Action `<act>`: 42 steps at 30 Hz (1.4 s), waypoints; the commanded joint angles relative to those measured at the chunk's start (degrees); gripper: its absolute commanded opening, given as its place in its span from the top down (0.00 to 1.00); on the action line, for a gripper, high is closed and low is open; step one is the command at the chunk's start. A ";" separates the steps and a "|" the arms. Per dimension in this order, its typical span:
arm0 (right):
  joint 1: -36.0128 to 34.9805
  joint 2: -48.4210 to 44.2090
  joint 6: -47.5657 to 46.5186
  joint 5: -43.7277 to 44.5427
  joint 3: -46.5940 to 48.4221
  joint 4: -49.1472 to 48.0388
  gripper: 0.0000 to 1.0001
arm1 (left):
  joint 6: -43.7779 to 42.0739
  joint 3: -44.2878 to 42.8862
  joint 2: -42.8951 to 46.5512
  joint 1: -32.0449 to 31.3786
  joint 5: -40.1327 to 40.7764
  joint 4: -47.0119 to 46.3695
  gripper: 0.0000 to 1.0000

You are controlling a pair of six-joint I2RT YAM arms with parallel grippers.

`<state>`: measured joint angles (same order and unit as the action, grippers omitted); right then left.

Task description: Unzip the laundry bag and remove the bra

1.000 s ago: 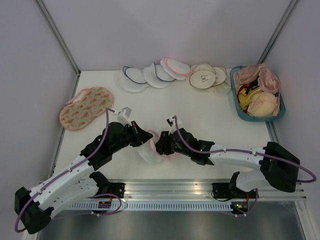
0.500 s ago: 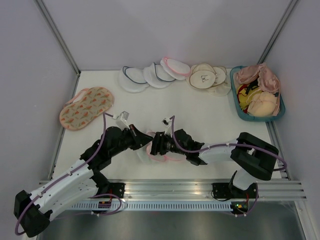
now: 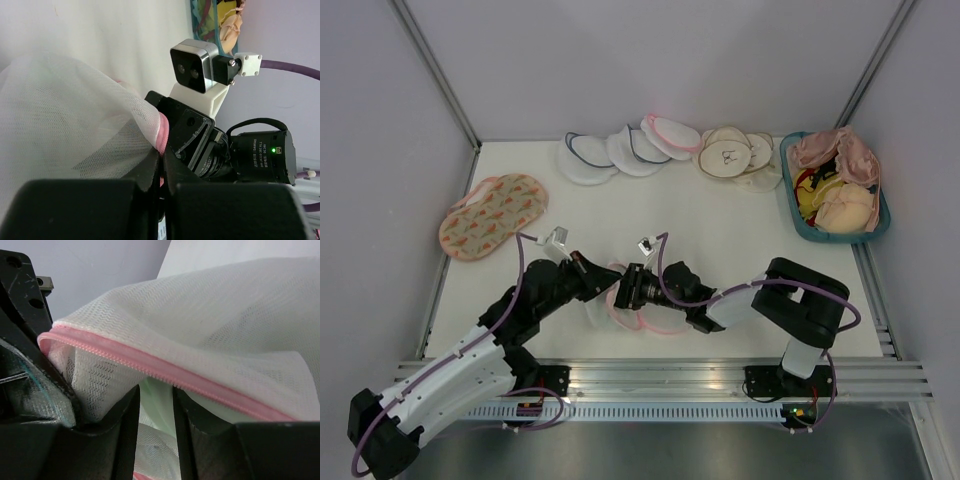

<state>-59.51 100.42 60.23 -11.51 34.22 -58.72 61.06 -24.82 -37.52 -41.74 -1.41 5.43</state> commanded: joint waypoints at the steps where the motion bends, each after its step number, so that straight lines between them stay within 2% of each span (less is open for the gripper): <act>1: -0.26 2.58 1.56 2.02 4.27 -5.44 0.63 | 4.24 0.73 1.04 -0.98 -5.80 -5.08 0.98; 5: -0.26 4.26 3.67 -1.23 4.02 -12.11 0.58 | 4.60 1.61 1.74 -0.98 -5.36 -4.99 0.98; 8: -0.26 2.77 3.58 -2.29 2.18 -12.74 0.42 | 4.69 1.70 3.06 -0.98 -4.66 -4.47 0.98; 11: -0.26 -0.48 2.71 -2.38 -0.81 -11.34 0.37 | 4.68 1.44 4.12 -0.98 -3.69 -3.50 0.98; 14: -0.26 -3.56 1.83 -1.94 -3.10 -9.76 0.35 | 4.51 1.18 4.29 -0.98 -3.42 -3.06 0.98; 18: -0.26 -4.19 0.86 -0.62 -1.45 -7.03 0.37 | 4.77 0.91 3.59 -0.98 -4.21 -3.23 0.98; 22: -0.44 -0.41 1.82 1.13 2.78 -5.97 0.41 | 6.00 1.00 3.24 -0.98 -5.27 -4.02 0.98; 24: -0.70 2.13 2.61 2.72 5.33 -5.62 0.51 | 6.44 1.26 3.15 -0.98 -5.62 -4.55 0.98; 26: -0.87 3.46 3.32 3.94 7.17 -5.62 0.64 | 7.06 1.26 3.33 -0.98 -5.97 -4.99 0.98; 28: -1.23 4.95 3.67 4.65 8.05 -5.44 0.73 | 7.58 1.62 3.76 -0.98 -6.06 -5.08 0.98; 30: -1.40 5.75 4.28 5.61 8.06 -6.40 0.81 | 7.94 2.05 4.03 -1.07 -6.15 -5.17 0.98; 31: -1.40 5.84 4.37 5.97 7.88 -7.10 0.90 | 7.85 2.14 4.21 -1.07 -6.15 -5.08 0.98; 33: -1.40 5.66 4.55 6.50 6.92 -7.37 0.99 | 7.85 2.32 4.82 -1.07 -5.80 -5.08 0.98; 39: -1.31 0.14 3.50 7.55 0.86 -6.33 1.00 | 7.32 2.85 6.57 -0.98 -3.44 -3.68 0.98; 42: -1.31 -4.95 1.39 8.95 -2.31 -0.89 1.00 | 5.92 2.67 8.07 -0.98 -0.63 -1.13 0.98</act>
<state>-60.90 101.49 63.86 -5.06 34.02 -60.66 66.96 -22.00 -31.14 -42.50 -3.44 3.75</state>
